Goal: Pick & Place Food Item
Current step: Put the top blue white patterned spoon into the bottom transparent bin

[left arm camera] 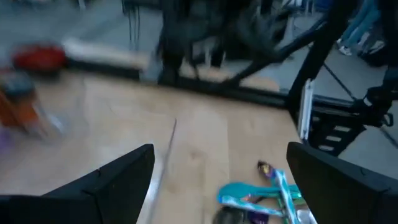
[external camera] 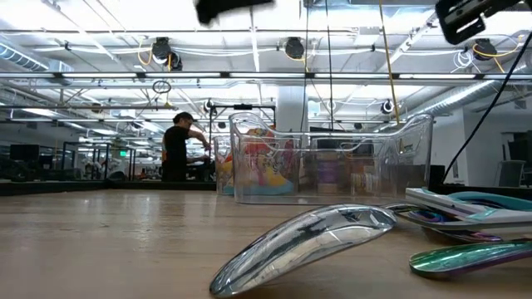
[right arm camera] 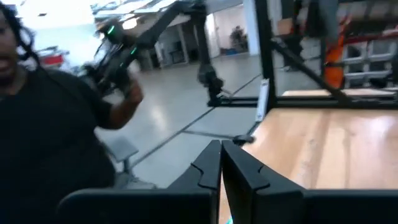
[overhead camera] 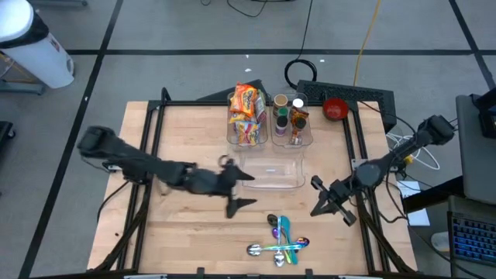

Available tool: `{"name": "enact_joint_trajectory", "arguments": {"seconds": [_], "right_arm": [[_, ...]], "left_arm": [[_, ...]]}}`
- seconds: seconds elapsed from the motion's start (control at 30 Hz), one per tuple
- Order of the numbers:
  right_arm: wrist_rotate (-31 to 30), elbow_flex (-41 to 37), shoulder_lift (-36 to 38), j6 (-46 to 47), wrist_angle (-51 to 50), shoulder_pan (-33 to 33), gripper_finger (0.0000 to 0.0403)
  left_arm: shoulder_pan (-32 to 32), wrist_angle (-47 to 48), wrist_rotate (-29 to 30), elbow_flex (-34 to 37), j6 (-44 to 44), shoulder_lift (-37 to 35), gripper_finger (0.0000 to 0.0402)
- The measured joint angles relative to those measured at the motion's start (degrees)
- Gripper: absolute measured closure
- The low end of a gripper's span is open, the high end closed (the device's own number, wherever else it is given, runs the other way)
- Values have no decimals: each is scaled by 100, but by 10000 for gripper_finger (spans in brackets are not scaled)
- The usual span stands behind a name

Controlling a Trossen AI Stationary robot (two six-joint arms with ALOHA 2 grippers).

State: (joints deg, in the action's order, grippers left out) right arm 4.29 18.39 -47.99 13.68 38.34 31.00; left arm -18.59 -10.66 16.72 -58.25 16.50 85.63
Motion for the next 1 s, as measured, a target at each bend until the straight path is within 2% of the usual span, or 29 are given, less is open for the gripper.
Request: {"name": "enact_joint_trajectory", "arguments": {"seconds": [0.07, 0.17, 0.4, 0.53, 0.7, 0.77, 0.87, 1.0], "right_arm": [[-44, 114, -127, -69, -167, 181, 395], [-568, 417, -473, -135, -679, 586, 370], [-2109, 1541, -1829, 415, -2185, 1528, 229], [-2499, 2226, -2914, 1164, -2897, 1790, 176], [-2523, 3039, -4222, 1587, -3441, 1925, 177], [-2520, 3343, -4584, 1677, -3830, 1940, 187], [-2515, 3676, -4946, 1871, -4403, 1939, 205], [-2349, 3824, -5237, 2010, -4474, 1937, 223]], "left_arm": [[-278, 161, 464, 102, -491, -470, 27], [-710, 152, 1039, 503, -1304, -1067, 27], [-1005, -1280, 1352, 1782, -1695, -1736, 27], [-942, -2050, 1530, 2510, -1682, -1825, 27], [-842, -3134, 2118, 3046, -1714, -1830, 27], [-779, -3135, 2365, 3096, -1532, -1833, 27], [-669, -3000, 2389, 3094, -1293, -1830, 27], [-601, -2952, 2338, 3094, -1308, -1832, 27]]}}
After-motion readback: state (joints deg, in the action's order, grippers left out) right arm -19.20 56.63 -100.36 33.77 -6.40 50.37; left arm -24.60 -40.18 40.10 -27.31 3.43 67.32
